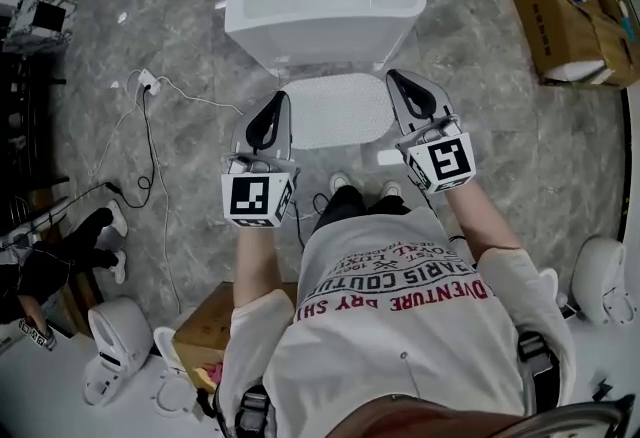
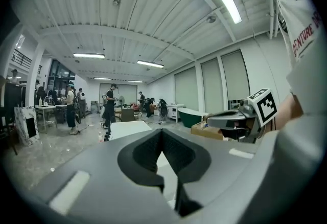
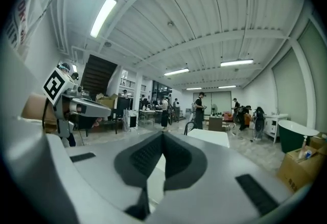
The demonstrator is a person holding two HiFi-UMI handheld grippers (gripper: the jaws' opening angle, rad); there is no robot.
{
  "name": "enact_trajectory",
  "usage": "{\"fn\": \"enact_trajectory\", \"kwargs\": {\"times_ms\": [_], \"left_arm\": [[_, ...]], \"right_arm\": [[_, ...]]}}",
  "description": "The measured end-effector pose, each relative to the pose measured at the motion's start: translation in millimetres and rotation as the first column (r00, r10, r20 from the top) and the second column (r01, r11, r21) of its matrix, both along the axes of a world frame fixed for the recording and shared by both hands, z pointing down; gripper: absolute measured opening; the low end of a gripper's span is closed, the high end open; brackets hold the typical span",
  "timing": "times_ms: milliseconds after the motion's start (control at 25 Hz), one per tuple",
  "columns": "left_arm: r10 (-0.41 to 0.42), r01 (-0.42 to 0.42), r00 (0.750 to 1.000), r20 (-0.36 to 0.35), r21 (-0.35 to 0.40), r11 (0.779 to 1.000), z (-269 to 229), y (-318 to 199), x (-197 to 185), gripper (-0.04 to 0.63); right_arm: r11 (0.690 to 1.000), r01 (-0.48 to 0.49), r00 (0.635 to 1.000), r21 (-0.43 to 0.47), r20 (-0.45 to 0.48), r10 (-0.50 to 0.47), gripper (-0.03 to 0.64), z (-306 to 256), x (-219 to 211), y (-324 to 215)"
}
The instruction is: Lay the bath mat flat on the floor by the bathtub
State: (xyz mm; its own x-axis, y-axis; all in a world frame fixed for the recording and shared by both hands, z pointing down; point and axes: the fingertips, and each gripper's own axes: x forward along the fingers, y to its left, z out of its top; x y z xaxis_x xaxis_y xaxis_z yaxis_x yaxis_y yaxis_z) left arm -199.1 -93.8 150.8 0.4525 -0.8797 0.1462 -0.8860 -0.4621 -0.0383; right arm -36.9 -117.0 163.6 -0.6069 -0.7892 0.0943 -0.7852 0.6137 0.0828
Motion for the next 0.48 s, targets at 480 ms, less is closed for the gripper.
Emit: {"fn": "enact_trajectory", "kwargs": {"times_ms": [480], "left_arm": [[0.025, -0.024, 1.0, -0.016, 0.061, 0.998, -43, 30, 4, 0.011]], "right_arm": [[0.998, 0.024, 1.0, 0.062, 0.008, -0.025, 0.006, -45, 2, 29]]}}
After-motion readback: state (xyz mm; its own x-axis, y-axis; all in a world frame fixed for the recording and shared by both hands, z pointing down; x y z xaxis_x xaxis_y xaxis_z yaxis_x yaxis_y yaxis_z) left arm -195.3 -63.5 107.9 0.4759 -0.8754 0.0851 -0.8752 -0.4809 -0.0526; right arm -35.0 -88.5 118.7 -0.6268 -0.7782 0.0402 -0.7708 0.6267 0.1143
